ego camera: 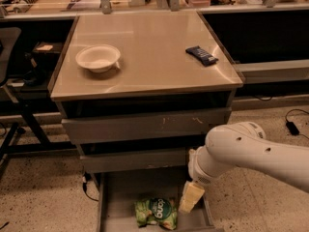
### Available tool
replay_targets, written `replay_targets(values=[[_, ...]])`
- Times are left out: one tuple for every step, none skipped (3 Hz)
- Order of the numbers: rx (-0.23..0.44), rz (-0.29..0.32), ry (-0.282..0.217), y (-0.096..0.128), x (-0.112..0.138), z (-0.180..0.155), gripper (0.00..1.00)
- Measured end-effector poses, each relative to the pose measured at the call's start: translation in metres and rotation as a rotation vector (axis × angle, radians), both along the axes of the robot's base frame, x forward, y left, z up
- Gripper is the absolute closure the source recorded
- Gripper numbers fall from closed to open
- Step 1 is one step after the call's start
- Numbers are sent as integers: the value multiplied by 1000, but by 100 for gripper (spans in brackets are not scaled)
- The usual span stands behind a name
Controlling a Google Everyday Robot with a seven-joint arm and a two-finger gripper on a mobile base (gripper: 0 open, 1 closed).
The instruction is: Pick green rice chip bag from bottom drawer and place on counter
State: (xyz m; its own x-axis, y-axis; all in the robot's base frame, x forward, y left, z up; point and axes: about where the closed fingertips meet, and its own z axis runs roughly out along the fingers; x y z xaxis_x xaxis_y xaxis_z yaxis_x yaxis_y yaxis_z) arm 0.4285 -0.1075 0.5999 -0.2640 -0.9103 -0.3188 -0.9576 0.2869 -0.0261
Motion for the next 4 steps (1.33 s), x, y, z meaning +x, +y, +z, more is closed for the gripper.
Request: replay_targets(values=[[1, 15, -26, 10, 9, -31, 0], [-4, 23, -46, 24, 32, -89, 0], [-41, 67, -22, 38, 47, -150, 0], [-41, 67, -22, 38, 47, -150, 0]])
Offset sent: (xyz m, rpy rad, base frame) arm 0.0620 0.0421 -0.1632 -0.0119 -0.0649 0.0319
